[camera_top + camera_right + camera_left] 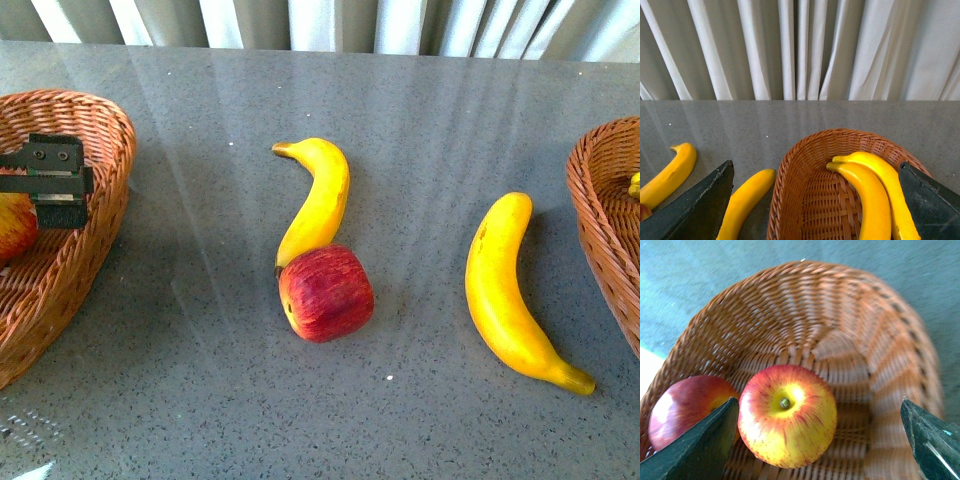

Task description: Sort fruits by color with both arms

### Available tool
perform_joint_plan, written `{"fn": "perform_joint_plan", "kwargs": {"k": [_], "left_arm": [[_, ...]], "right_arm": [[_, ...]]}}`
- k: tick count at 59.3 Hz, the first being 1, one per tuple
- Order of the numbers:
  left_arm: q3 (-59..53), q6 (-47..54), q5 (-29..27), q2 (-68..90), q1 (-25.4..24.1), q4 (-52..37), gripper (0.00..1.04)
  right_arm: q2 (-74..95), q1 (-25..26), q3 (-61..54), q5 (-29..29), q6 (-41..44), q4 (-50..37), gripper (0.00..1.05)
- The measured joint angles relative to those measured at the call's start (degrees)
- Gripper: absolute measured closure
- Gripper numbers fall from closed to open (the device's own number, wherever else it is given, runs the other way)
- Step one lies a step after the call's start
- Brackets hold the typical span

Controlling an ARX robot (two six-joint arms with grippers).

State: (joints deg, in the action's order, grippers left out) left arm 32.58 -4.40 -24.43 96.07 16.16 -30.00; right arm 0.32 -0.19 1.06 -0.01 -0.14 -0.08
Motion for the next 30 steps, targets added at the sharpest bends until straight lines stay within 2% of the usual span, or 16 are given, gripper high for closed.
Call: {"fn": "perform_joint_plan", "kwargs": {"k": [16,30], "left_arm": [[0.0,0.1,13.0,-4.0,14.2,-0.9,0.09],[0.0,1.9,15.9,-0.7,20.3,-3.6,0.09]], "right_arm": [[0.0,0.0,0.0,0.0,0.0,0.0,0.09],[0.0,0.0,0.0,0.0,0.0,0.0,0.09]]}}
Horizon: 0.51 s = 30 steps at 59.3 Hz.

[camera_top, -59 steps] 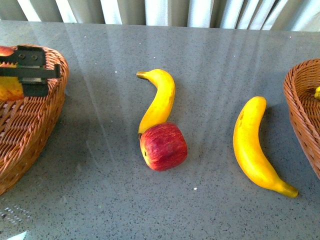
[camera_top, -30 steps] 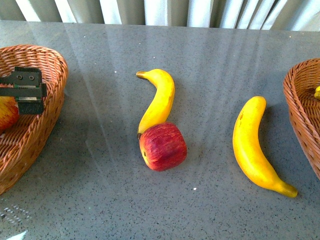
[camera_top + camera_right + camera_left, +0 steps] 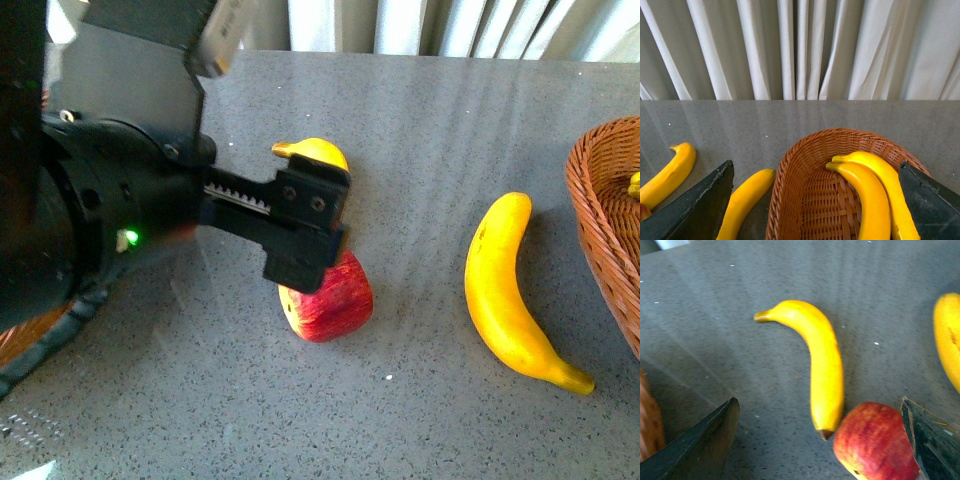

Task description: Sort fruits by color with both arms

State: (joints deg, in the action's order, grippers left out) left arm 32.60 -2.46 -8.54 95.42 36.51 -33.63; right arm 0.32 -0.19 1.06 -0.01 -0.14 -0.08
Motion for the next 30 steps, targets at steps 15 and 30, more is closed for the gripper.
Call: {"fn": "perform_joint_plan", "kwargs": {"k": [15,30], "left_arm": [[0.1,4.0,6.7,3.9,3.5,-3.7,0.09],[1.2,8.0,8.6,7.5,3.4,-5.1,0.09]], "right_arm": [[0.0,0.0,0.0,0.0,0.0,0.0,0.09],[0.0,0.0,0.0,0.0,0.0,0.0,0.09]]}}
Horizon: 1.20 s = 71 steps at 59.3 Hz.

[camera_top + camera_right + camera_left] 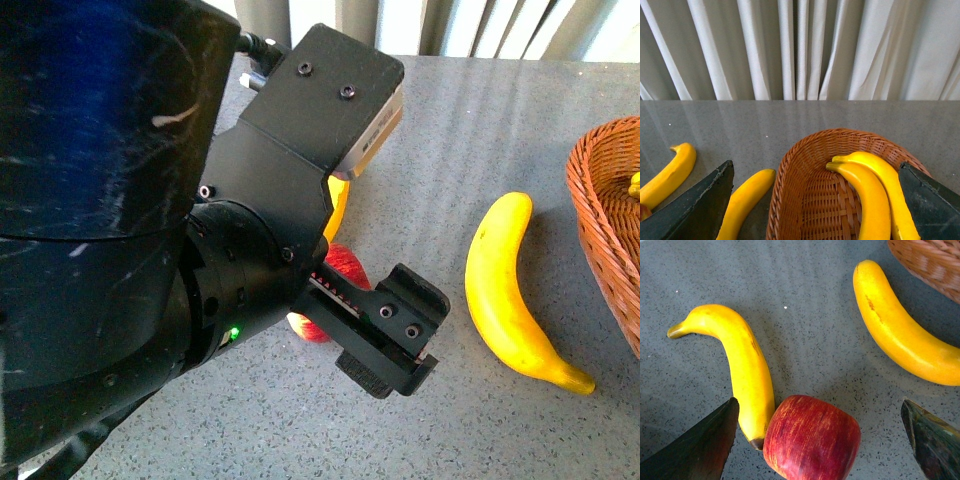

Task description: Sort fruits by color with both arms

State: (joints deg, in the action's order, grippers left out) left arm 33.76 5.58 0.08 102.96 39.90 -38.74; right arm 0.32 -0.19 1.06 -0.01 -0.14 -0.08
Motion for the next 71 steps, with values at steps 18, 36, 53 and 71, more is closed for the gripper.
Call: {"fn": "perform_joint_plan", "kwargs": {"k": [18,36,53,71], "left_arm": [[1.7,4.7,0.4,5.6,-0.2,-1.1,0.09],[2.0,5.7,1.0,8.9,-0.3,-1.8,0.09],[2.4,5.9,1.2,11.2,-0.6,-2.2,0.09],[2.5,5.9,0.3,11.6,-0.6,-2.6,0.36]], "right_arm": [[0.0,0.0,0.0,0.0,0.0,0.0,0.09],[0.0,0.0,0.0,0.0,0.0,0.0,0.09],[0.0,0.0,0.0,0.0,0.0,0.0,0.09],[0.0,0.0,0.0,0.0,0.0,0.0,0.09]]}}
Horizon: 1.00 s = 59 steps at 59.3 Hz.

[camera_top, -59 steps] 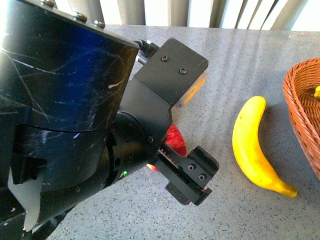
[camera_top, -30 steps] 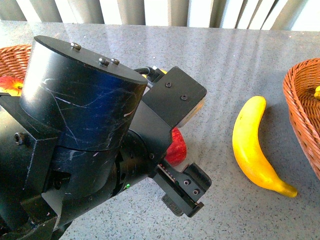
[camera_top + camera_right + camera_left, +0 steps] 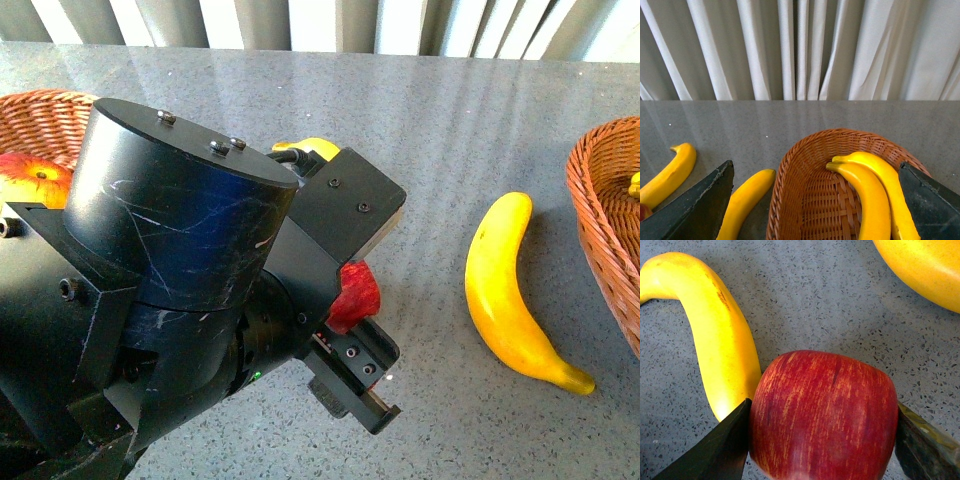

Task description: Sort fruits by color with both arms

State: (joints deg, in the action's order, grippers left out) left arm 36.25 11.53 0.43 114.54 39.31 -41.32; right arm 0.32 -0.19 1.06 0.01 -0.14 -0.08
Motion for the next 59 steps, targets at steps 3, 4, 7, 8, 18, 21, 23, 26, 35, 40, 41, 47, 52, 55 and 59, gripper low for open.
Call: {"fn": "perform_joint_plan", "kwargs": {"k": [3,4,7,8,18,21,23,26,35,40,41,47,52,55,59], "left_arm": [[0.0,0.1,0.0,-0.1,0.0,0.0,0.37],[0.0,0.3,0.0,-0.2,0.0,0.0,0.38],[-0.3,0.7,0.0,-0.5,0.0,0.0,0.38],[-0.5,0.7,0.0,-0.7,0.0,0.0,0.38],[-4.3,1.4,0.6,-7.0,-0.8,0.4,0.39],[-5.1,1.4,1.0,-9.6,-1.4,0.8,0.39],[-5.7,1.3,1.1,-11.6,-2.0,1.1,0.39],[-6.5,1.4,0.9,-14.9,-3.3,1.9,0.39],[-8.5,1.4,0.3,-21.4,-7.9,3.2,0.4],[-11.8,1.2,-3.9,-26.3,-25.7,4.7,0.4],[-11.9,1.0,-4.4,-26.4,-26.8,4.7,0.4],[-12.6,0.2,-5.5,-27.1,-31.2,5.1,0.4],[-14.3,-1.0,-5.5,-28.8,-34.6,5.4,0.4],[-15.1,-1.3,-5.3,-29.4,-35.4,5.4,0.4],[-16.2,-1.6,-5.3,-29.9,-35.7,5.4,0.4]], "right_arm": [[0.0,0.0,0.0,0.0,0.0,0.0,0.09],[0.0,0.0,0.0,0.0,0.0,0.0,0.09],[0.0,0.0,0.0,0.0,0.0,0.0,0.09],[0.0,0.0,0.0,0.0,0.0,0.0,0.09],[0.0,0.0,0.0,0.0,0.0,0.0,0.09],[0.0,0.0,0.0,0.0,0.0,0.0,0.09],[0.0,0.0,0.0,0.0,0.0,0.0,0.09],[0.0,0.0,0.0,0.0,0.0,0.0,0.09],[0.0,0.0,0.0,0.0,0.0,0.0,0.09],[0.0,0.0,0.0,0.0,0.0,0.0,0.09],[0.0,0.0,0.0,0.0,0.0,0.0,0.09],[0.0,0.0,0.0,0.0,0.0,0.0,0.09],[0.0,0.0,0.0,0.0,0.0,0.0,0.09],[0.0,0.0,0.0,0.0,0.0,0.0,0.09],[0.0,0.0,0.0,0.0,0.0,0.0,0.09]]}}
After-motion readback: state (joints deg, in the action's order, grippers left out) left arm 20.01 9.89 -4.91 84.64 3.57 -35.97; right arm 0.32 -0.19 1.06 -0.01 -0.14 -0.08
